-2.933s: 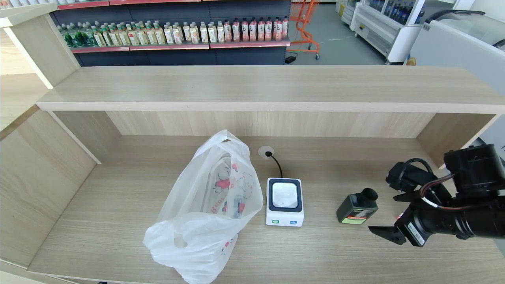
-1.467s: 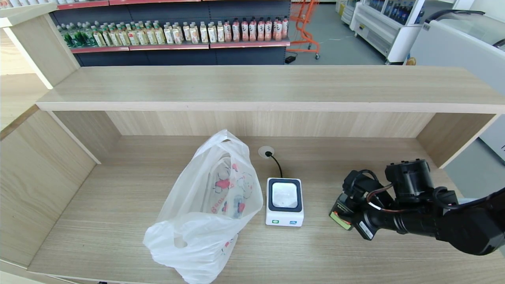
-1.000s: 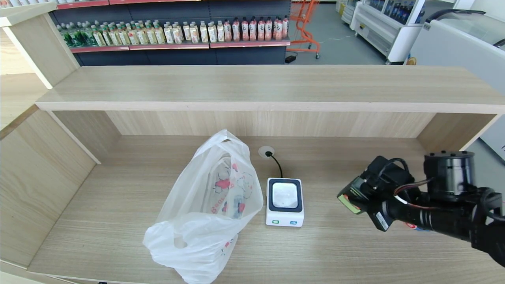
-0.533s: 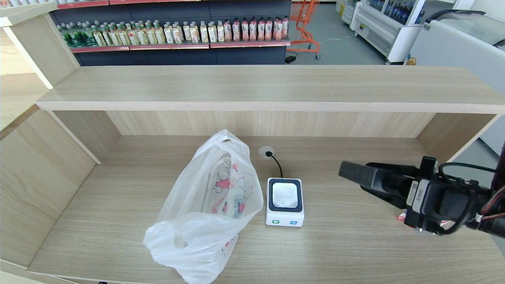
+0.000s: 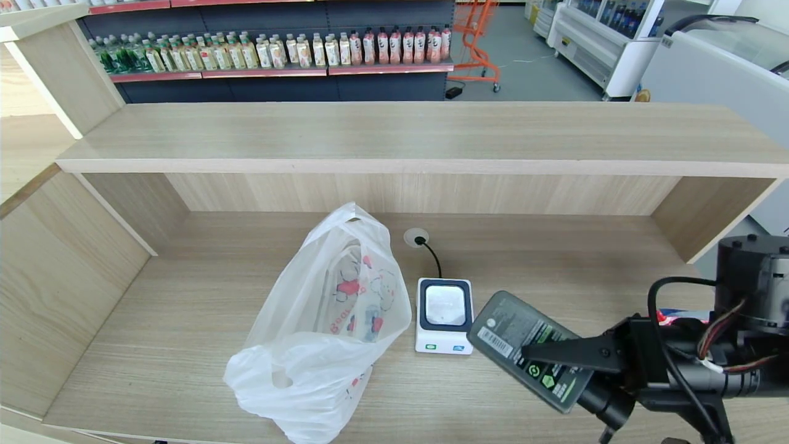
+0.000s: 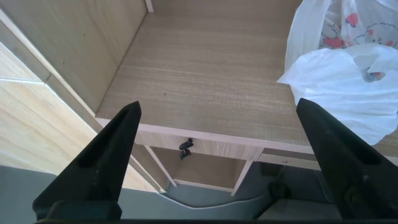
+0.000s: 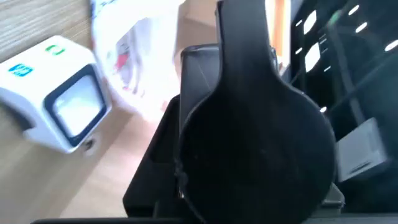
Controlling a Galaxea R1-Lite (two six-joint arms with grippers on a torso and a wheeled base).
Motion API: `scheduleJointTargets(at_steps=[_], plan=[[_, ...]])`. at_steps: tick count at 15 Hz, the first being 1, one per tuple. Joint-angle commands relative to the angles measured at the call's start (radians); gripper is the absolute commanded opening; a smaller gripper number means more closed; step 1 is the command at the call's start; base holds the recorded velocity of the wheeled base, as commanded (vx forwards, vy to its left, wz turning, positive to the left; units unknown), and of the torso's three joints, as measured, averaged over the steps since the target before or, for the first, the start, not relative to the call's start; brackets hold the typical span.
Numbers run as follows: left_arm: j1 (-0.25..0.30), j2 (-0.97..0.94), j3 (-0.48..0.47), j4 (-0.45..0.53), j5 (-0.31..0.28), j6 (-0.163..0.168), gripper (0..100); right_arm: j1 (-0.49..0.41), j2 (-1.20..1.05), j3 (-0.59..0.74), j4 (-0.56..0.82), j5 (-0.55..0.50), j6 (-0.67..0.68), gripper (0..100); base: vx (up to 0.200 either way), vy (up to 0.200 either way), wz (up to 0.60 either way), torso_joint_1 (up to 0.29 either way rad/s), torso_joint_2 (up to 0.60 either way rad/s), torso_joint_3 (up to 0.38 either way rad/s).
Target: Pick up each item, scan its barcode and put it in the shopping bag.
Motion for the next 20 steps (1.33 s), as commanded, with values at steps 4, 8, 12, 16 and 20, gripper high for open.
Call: scheduleJointTargets(at_steps=[4, 8, 12, 16, 20], plan=[[0.000, 0.000, 0.000, 0.000, 0.001, 0.000, 100, 0.078, -0.006, -0.002, 0.012, 0.140, -0.238, 0, 0.000, 0.000, 0.00, 0.000, 0.00, 0.000], [0.000, 0.000, 0.000, -0.001, 0.001, 0.000, 100, 0.153, -0.018, -0.008, 0.011, 0.150, -0.266, 0, 0.000, 0.000, 0.00, 0.000, 0.00, 0.000], [0.000, 0.000, 0.000, -0.001, 0.001, 0.000, 100, 0.153, -0.029, -0.004, 0.012, 0.152, -0.281, 0, 0.000, 0.000, 0.00, 0.000, 0.00, 0.000], [0.000, 0.000, 0.000, 0.000, 0.001, 0.000, 100, 0.107, -0.047, -0.007, 0.012, 0.190, -0.278, 0, 0.000, 0.000, 0.00, 0.000, 0.00, 0.000], [0.000, 0.000, 0.000, 0.000, 0.001, 0.000, 100, 0.083, -0.049, -0.007, 0.011, 0.212, -0.278, 0, 0.000, 0.000, 0.00, 0.000, 0.00, 0.000]])
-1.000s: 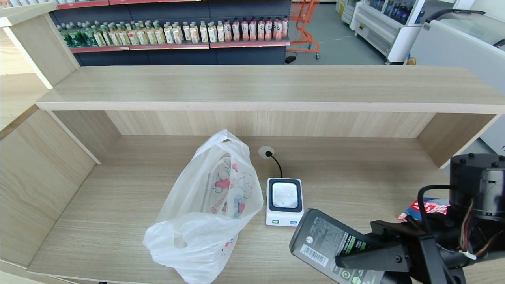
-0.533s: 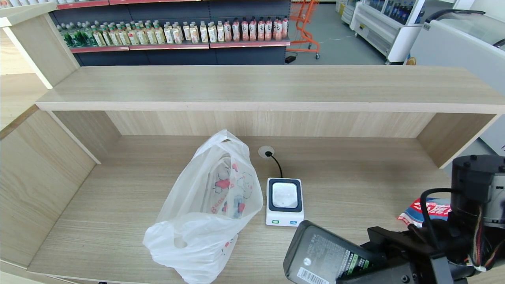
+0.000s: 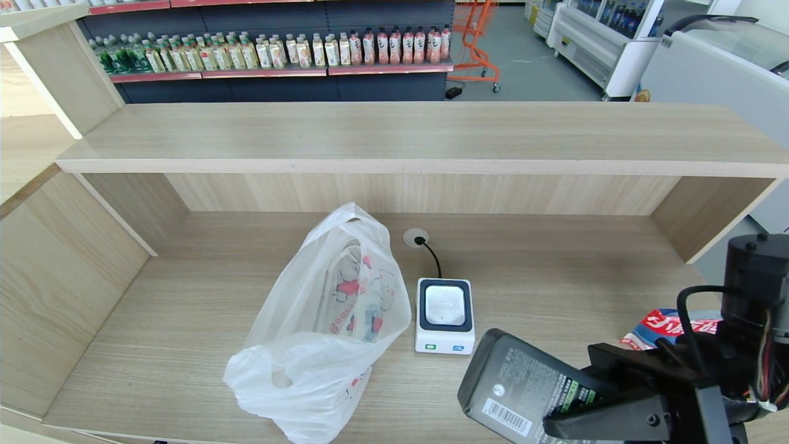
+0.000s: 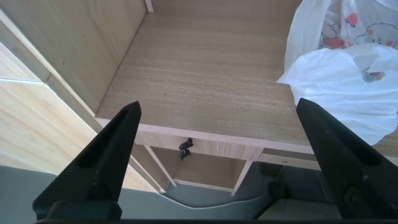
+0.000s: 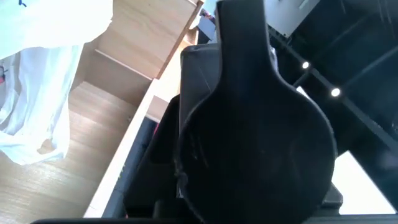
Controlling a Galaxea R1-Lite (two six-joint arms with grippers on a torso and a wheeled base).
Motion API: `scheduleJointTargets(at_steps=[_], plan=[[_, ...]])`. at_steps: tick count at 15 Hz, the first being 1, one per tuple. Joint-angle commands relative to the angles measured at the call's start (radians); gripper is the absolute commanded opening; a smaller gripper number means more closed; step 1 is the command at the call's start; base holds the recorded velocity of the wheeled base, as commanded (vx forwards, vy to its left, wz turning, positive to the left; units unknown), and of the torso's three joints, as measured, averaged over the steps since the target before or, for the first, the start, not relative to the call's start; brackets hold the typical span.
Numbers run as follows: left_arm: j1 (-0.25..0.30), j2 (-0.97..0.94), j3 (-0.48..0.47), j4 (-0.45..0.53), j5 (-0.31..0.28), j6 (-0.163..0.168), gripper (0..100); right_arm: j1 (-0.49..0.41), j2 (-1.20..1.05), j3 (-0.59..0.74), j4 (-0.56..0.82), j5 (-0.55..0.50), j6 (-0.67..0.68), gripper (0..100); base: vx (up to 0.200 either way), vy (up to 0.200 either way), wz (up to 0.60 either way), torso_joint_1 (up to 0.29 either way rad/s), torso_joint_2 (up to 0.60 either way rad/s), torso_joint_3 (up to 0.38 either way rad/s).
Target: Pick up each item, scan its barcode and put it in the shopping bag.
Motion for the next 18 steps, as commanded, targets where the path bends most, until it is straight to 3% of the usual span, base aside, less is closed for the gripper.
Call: scheduleJointTargets(at_steps=[1, 5, 7, 10, 11, 12, 13, 15, 16, 17, 18], plan=[[0.000, 0.000, 0.000, -0.001, 0.001, 0.000, 100, -0.003, -0.001, 0.000, -0.001, 0.006, 0.001, 0, 0.000, 0.000, 0.00, 0.000, 0.00, 0.000], [0.000, 0.000, 0.000, 0.000, 0.001, 0.000, 100, -0.003, -0.004, 0.000, -0.001, 0.009, 0.001, 0, 0.000, 0.000, 0.00, 0.000, 0.00, 0.000], [0.000, 0.000, 0.000, 0.000, 0.001, 0.000, 100, -0.024, -0.007, -0.022, -0.001, 0.009, 0.065, 0, 0.000, 0.000, 0.00, 0.000, 0.00, 0.000], [0.000, 0.000, 0.000, 0.000, 0.001, 0.000, 100, -0.170, -0.060, -0.155, -0.008, -0.006, 0.548, 0, 0.000, 0.000, 0.00, 0.000, 0.00, 0.000], [0.000, 0.000, 0.000, 0.000, 0.001, 0.000, 100, -0.323, -0.079, -0.186, -0.008, -0.119, 0.820, 0, 0.000, 0.000, 0.00, 0.000, 0.00, 0.000], [0.000, 0.000, 0.000, -0.001, 0.001, 0.000, 100, -0.381, -0.113, -0.163, -0.013, -0.261, 0.988, 0, 0.000, 0.000, 0.00, 0.000, 0.00, 0.000], [0.000, 0.000, 0.000, 0.000, 0.001, 0.000, 100, -0.409, -0.159, -0.140, -0.021, -0.302, 1.073, 0, 0.000, 0.000, 0.00, 0.000, 0.00, 0.000], [0.000, 0.000, 0.000, 0.000, 0.001, 0.000, 100, -0.486, -0.218, 0.003, -0.007, -0.213, 1.222, 0, 0.000, 0.000, 0.00, 0.000, 0.00, 0.000], [0.000, 0.000, 0.000, 0.000, 0.001, 0.000, 100, -0.487, -0.219, -0.002, 0.022, -0.172, 1.286, 0, 0.000, 0.000, 0.00, 0.000, 0.00, 0.000], [0.000, 0.000, 0.000, 0.000, 0.001, 0.000, 100, -0.487, -0.204, -0.069, 0.127, -0.202, 1.541, 0, 0.000, 0.000, 0.00, 0.000, 0.00, 0.000], [0.000, 0.000, 0.000, -0.001, 0.001, 0.000, 100, -0.478, -0.176, -0.144, 0.193, -0.337, 1.811, 0, 0.000, 0.000, 0.00, 0.000, 0.00, 0.000]])
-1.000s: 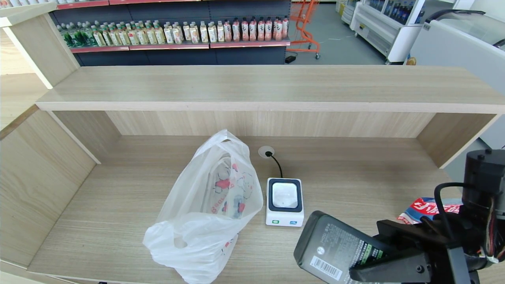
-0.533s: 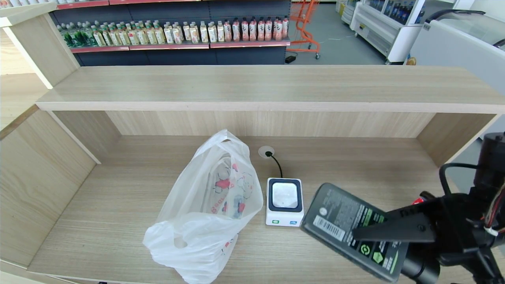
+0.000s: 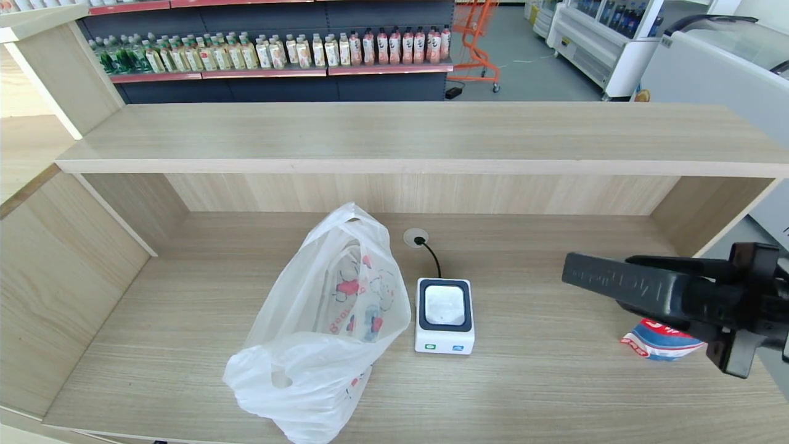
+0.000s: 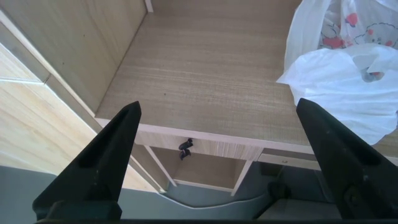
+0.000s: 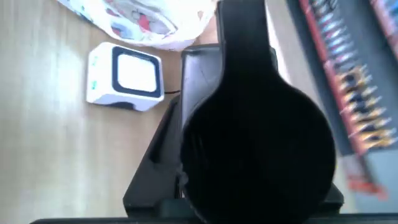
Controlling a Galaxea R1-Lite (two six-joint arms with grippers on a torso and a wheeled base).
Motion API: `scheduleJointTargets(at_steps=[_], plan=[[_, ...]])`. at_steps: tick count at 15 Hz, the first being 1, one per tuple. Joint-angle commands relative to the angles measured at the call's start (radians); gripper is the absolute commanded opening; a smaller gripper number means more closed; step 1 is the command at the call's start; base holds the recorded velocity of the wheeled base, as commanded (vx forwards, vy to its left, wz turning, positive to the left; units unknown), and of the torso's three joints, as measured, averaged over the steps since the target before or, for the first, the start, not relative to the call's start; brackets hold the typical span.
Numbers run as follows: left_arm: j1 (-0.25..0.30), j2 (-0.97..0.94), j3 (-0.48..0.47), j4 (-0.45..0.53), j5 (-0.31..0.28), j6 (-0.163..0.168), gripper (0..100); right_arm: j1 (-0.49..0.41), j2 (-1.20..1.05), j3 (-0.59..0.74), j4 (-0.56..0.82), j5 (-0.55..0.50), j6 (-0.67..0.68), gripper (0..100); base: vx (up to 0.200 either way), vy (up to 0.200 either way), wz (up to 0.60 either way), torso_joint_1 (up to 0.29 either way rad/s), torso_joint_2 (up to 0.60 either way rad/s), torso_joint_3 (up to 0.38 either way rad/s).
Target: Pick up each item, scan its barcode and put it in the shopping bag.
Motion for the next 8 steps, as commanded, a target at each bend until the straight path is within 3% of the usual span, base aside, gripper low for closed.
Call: scheduleJointTargets(at_steps=[1, 2, 3, 4, 8], plan=[[0.000, 0.000, 0.000, 0.000, 0.001, 0.000, 100, 0.059, 0.013, -0.162, 0.156, -0.318, 0.557, 0, 0.000, 0.000, 0.00, 0.000, 0.00, 0.000], [0.000, 0.000, 0.000, 0.000, 0.001, 0.000, 100, 0.134, 0.013, -0.179, 0.185, -0.405, 0.748, 0, 0.000, 0.000, 0.00, 0.000, 0.00, 0.000], [0.000, 0.000, 0.000, 0.000, 0.001, 0.000, 100, 0.334, 0.026, -0.238, 0.261, -0.594, 1.222, 0, 0.000, 0.000, 0.00, 0.000, 0.00, 0.000], [0.000, 0.000, 0.000, 0.000, 0.001, 0.000, 100, 0.418, 0.078, -0.275, 0.304, -0.665, 1.437, 0, 0.000, 0.000, 0.00, 0.000, 0.00, 0.000], [0.000, 0.000, 0.000, 0.000, 0.001, 0.000, 100, 0.472, 0.286, -0.303, 0.324, -0.674, 1.676, 0, 0.000, 0.000, 0.00, 0.000, 0.00, 0.000]])
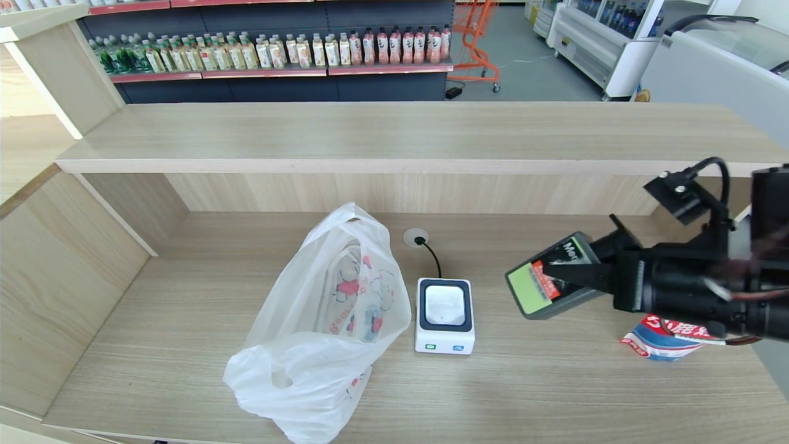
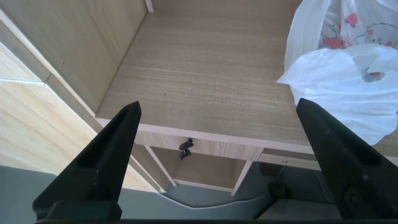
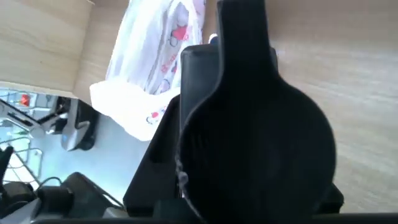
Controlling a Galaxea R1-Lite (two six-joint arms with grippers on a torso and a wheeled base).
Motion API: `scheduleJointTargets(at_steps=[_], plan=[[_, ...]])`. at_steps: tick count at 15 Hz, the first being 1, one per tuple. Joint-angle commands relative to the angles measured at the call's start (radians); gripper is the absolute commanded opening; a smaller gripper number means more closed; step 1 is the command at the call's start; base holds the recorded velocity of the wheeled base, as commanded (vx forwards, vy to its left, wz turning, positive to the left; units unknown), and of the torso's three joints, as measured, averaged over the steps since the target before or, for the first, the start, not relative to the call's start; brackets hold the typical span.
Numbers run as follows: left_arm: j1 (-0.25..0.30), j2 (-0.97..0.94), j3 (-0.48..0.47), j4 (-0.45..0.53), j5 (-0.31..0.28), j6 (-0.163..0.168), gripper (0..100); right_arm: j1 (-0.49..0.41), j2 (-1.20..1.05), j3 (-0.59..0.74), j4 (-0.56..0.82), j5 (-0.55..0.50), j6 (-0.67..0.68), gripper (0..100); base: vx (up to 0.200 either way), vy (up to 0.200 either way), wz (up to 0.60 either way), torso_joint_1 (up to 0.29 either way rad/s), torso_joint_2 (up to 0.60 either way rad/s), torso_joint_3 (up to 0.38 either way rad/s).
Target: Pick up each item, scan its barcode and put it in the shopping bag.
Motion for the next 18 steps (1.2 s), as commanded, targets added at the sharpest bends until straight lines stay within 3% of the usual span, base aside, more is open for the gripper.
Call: scheduleJointTargets(at_steps=[1, 11, 18], plan=[[0.000, 0.000, 0.000, 0.000, 0.000, 0.000, 100, 0.093, 0.200, -0.063, 0.021, -0.040, 0.103, 0, 0.000, 0.000, 0.00, 0.000, 0.00, 0.000], [0.000, 0.000, 0.000, 0.000, 0.000, 0.000, 100, 0.148, 0.504, -0.285, 0.013, -0.069, 0.092, 0, 0.000, 0.000, 0.00, 0.000, 0.00, 0.000], [0.000, 0.000, 0.000, -0.001, 0.000, 0.000, 100, 0.157, 0.570, -0.331, -0.016, -0.095, 0.022, 0, 0.000, 0.000, 0.00, 0.000, 0.00, 0.000]])
